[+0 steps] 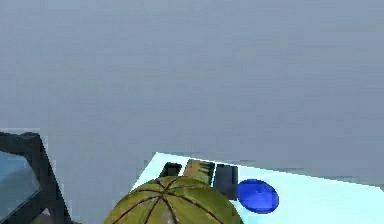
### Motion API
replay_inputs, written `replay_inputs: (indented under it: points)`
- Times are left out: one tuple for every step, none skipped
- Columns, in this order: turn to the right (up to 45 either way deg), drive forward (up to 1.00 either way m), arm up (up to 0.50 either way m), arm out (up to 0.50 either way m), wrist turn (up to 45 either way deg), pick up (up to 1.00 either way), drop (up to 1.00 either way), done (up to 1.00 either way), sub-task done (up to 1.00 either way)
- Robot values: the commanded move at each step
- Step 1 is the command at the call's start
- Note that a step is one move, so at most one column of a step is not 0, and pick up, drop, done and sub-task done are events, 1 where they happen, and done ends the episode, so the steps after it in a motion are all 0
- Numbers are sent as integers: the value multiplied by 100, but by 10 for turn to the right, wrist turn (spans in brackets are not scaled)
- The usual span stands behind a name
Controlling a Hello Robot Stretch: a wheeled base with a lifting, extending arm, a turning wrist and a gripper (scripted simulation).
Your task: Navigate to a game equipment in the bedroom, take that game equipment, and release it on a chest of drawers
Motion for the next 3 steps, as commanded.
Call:
replay_inputs:
  points:
    - [-450,0,0,0,0,0,0,0,0]
    - [-30,0,0,0,0,0,0,0,0]
    - [0,0,0,34,0,0,0,0,0]
